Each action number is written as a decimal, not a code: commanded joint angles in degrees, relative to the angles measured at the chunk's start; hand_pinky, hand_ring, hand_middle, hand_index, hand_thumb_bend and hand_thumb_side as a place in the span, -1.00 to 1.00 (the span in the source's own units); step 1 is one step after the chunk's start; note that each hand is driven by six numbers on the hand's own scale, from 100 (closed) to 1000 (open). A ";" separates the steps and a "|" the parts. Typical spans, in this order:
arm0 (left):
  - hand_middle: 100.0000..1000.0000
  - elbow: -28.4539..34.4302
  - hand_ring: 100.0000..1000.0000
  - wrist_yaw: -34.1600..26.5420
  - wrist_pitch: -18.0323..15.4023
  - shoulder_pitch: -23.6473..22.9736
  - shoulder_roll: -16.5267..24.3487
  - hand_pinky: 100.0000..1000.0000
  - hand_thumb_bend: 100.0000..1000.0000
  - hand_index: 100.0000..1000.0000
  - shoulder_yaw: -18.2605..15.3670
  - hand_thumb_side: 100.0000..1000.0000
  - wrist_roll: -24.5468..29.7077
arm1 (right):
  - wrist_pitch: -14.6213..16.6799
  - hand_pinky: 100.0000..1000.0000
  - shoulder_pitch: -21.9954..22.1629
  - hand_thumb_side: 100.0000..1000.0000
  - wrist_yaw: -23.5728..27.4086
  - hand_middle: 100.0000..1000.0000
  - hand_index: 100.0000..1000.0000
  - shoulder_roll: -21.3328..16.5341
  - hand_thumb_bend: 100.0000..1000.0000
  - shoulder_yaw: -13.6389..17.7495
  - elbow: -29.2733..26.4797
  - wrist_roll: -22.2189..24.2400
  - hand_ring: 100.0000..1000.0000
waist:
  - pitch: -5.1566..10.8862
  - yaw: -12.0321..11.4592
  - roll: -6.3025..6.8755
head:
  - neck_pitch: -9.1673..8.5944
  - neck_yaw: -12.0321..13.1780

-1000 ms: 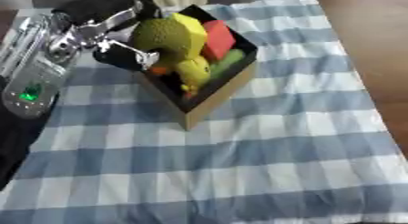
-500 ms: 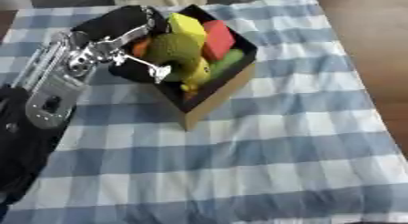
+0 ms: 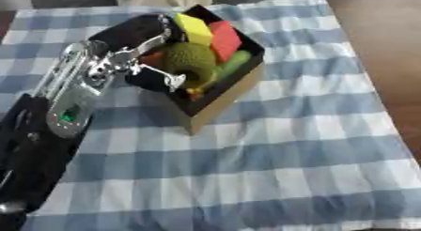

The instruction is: Pick up objects on the table and place them in the box.

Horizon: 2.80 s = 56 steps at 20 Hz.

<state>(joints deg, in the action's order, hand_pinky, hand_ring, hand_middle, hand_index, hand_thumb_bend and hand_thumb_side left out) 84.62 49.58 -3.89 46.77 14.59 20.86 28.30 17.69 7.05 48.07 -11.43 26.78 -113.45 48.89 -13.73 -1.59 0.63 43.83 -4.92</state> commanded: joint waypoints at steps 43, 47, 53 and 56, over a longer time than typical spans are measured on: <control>0.35 22.82 0.70 -11.16 8.06 -3.25 6.48 0.74 -1.00 0.75 -14.50 0.40 -10.85 | 4.47 1.00 0.59 -0.06 1.35 -0.50 0.98 -1.09 -1.00 1.12 -1.14 1.31 1.00 | 1.83 -0.77 0.36 | 0.29 -1.01; 0.33 25.84 0.69 -21.53 9.38 -6.26 7.45 0.75 -1.00 0.73 -17.73 0.30 -23.48 | 5.91 1.00 0.78 -0.06 2.90 -0.47 0.96 -1.21 -1.00 1.29 -1.14 1.05 1.00 | 1.79 -0.83 -0.13 | 0.29 -0.81; 0.34 27.68 0.70 -32.04 5.83 -11.48 7.89 0.78 -1.00 0.72 -22.53 0.31 -36.89 | 7.90 1.00 1.19 -0.05 4.92 -0.41 0.95 -1.19 -1.00 1.62 -1.14 1.13 1.00 | 1.90 -0.99 -0.77 | 0.29 -0.05; 0.33 27.59 0.70 -37.26 2.94 -13.95 7.95 0.78 -1.00 0.72 -23.81 0.34 -40.59 | 8.82 1.00 1.36 -0.04 6.00 -0.38 0.95 -1.12 -1.00 1.73 -1.14 1.36 1.00 | 1.98 -1.01 -1.09 | 0.29 0.34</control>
<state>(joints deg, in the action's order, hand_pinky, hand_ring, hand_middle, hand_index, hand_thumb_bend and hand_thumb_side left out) 111.25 14.38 0.02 32.30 20.94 -1.84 -10.56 21.20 8.18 53.32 -11.37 27.89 -113.45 45.38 -13.42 -2.54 0.26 43.83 -4.86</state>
